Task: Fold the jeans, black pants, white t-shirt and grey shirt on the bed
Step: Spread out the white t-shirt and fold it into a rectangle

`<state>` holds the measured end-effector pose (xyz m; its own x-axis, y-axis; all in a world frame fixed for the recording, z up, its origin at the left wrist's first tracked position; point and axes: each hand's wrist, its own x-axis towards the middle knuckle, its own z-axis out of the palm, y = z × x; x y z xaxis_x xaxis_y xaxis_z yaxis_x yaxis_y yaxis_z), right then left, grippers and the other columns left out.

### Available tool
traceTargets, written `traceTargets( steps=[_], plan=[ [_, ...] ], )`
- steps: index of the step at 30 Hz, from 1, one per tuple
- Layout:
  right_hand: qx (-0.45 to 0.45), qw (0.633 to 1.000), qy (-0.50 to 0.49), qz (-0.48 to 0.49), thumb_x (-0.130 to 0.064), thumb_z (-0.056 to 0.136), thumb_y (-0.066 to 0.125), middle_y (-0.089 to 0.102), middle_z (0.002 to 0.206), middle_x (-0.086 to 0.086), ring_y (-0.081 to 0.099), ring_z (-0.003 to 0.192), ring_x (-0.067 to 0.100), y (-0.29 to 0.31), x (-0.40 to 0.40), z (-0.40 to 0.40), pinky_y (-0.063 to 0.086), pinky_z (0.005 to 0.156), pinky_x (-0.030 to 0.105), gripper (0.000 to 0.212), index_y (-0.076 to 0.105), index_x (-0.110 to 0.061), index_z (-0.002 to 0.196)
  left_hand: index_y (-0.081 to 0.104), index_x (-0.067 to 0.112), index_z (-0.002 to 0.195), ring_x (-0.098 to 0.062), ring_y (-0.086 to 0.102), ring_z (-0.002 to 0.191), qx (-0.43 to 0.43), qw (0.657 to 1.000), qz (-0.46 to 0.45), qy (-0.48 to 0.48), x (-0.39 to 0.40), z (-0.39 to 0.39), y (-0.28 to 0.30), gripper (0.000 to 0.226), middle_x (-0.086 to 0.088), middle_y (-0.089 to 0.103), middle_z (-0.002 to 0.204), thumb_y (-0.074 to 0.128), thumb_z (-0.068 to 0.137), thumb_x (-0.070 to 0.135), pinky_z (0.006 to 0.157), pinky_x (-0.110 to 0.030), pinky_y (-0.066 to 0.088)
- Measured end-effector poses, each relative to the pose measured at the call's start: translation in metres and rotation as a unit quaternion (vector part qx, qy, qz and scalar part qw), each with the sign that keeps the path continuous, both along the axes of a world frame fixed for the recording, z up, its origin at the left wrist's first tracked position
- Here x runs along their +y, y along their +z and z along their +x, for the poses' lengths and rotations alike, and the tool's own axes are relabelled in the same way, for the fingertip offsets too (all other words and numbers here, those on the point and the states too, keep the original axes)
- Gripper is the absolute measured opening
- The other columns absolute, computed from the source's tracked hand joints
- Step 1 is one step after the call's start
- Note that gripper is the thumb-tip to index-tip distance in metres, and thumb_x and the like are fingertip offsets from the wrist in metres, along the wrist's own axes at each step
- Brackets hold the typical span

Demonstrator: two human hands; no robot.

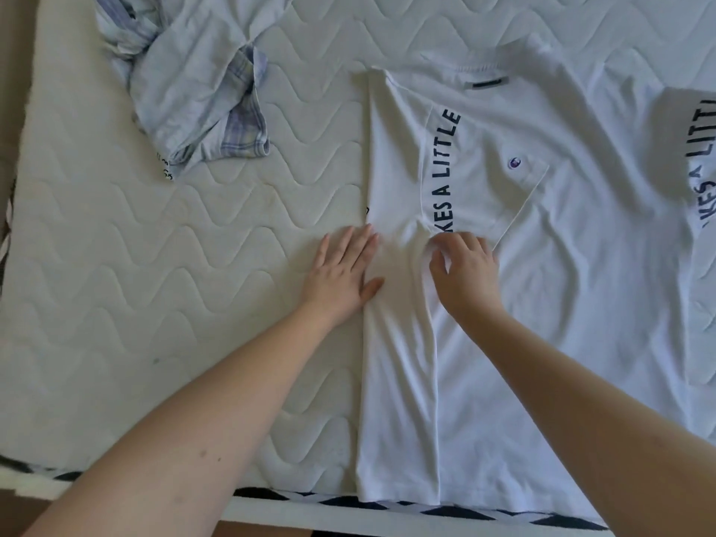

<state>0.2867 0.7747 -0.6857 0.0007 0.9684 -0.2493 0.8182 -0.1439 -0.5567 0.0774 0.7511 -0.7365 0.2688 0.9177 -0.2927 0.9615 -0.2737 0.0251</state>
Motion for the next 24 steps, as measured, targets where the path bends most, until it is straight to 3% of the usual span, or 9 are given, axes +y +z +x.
traceTargets(
  steps=[3,5,8,10,14,17,19,22,24],
  plan=[
    [-0.001,0.999,-0.018,0.03,-0.014,0.092,0.056,0.062,0.113,0.008,0.049,0.11,0.034,0.001,0.018,0.0,0.033,0.094,0.038,0.024,0.066,-0.014,0.114,0.046,0.014,0.142,-0.029,0.039,0.137,-0.065,0.996,0.058,0.002,0.021,0.004,0.011,0.054,-0.008,0.041,0.15,0.044,0.095,0.041,0.112,-0.045,0.029],
    [0.002,1.0,-0.009,0.012,-0.017,0.093,0.055,0.061,0.117,0.006,0.047,0.114,0.031,-0.002,0.034,0.001,0.032,0.094,0.037,0.026,0.064,-0.016,0.117,0.052,0.007,0.132,-0.035,0.05,0.121,-0.145,0.984,0.047,0.097,0.049,0.016,0.016,0.046,-0.017,0.052,0.134,0.055,0.092,0.031,0.099,-0.043,0.04],
    [0.013,1.0,0.017,-0.008,-0.019,0.095,0.052,0.057,0.129,0.001,0.042,0.125,0.025,-0.008,0.061,0.002,0.028,0.101,0.033,0.032,0.06,-0.019,0.126,0.052,0.002,0.128,-0.033,0.054,0.113,-0.269,0.901,-0.007,0.34,0.104,0.033,0.019,0.046,-0.018,0.059,0.121,0.061,0.093,0.031,0.095,-0.038,0.039],
    [0.027,0.999,0.025,-0.012,-0.018,0.095,0.051,0.054,0.135,-0.001,0.038,0.131,0.023,-0.01,0.082,0.003,0.026,0.104,0.032,0.037,0.057,-0.02,0.132,0.057,0.006,0.12,-0.029,0.059,0.108,-0.289,0.859,-0.034,0.421,0.138,0.036,0.016,0.046,-0.012,0.066,0.114,0.064,0.09,0.039,0.089,-0.034,0.043],
    [0.03,0.998,0.054,-0.02,-0.02,0.096,0.05,0.048,0.144,-0.001,0.032,0.138,0.023,-0.007,0.133,-0.006,0.021,0.108,0.031,0.044,0.048,-0.02,0.141,0.063,0.015,0.088,-0.024,0.06,0.08,-0.265,0.878,-0.066,0.394,0.171,0.03,0.013,0.033,0.0,0.063,0.082,0.073,0.08,0.046,0.063,-0.029,0.038],
    [0.035,0.994,0.105,-0.021,-0.023,0.097,0.05,0.044,0.147,0.002,0.032,0.138,0.025,-0.003,0.174,-0.02,0.024,0.114,0.038,0.048,0.043,-0.02,0.144,0.069,0.012,0.084,-0.025,0.065,0.082,-0.294,0.872,-0.099,0.378,0.183,0.017,0.006,0.023,-0.004,0.07,0.085,0.073,0.082,0.035,0.069,-0.033,0.049],
    [0.035,0.992,0.12,-0.025,-0.025,0.096,0.051,0.044,0.147,0.003,0.034,0.137,0.026,-0.002,0.199,-0.031,0.026,0.113,0.041,0.051,0.04,-0.02,0.146,0.073,0.008,0.09,-0.027,0.069,0.083,-0.35,0.838,-0.137,0.396,0.186,0.008,0.004,0.02,-0.01,0.073,0.09,0.072,0.085,0.028,0.076,-0.035,0.055],
    [0.013,0.989,0.139,-0.036,-0.029,0.097,0.051,0.041,0.15,0.002,0.032,0.139,0.026,-0.006,0.231,-0.048,0.026,0.114,0.042,0.055,0.034,-0.021,0.149,0.07,0.0,0.097,-0.01,0.068,0.064,-0.431,0.782,-0.185,0.41,0.183,0.0,0.0,0.018,-0.01,0.071,0.087,0.069,0.089,0.016,0.064,-0.02,0.055],
    [-0.003,0.989,0.145,-0.041,-0.032,0.097,0.05,0.04,0.151,0.002,0.031,0.14,0.027,-0.012,0.251,-0.059,0.026,0.114,0.042,0.058,0.03,-0.021,0.15,0.065,0.001,0.101,-0.001,0.065,0.056,-0.499,0.725,-0.223,0.418,0.182,-0.003,-0.002,0.011,-0.008,0.068,0.085,0.063,0.093,0.008,0.06,-0.014,0.054]
  ],
)
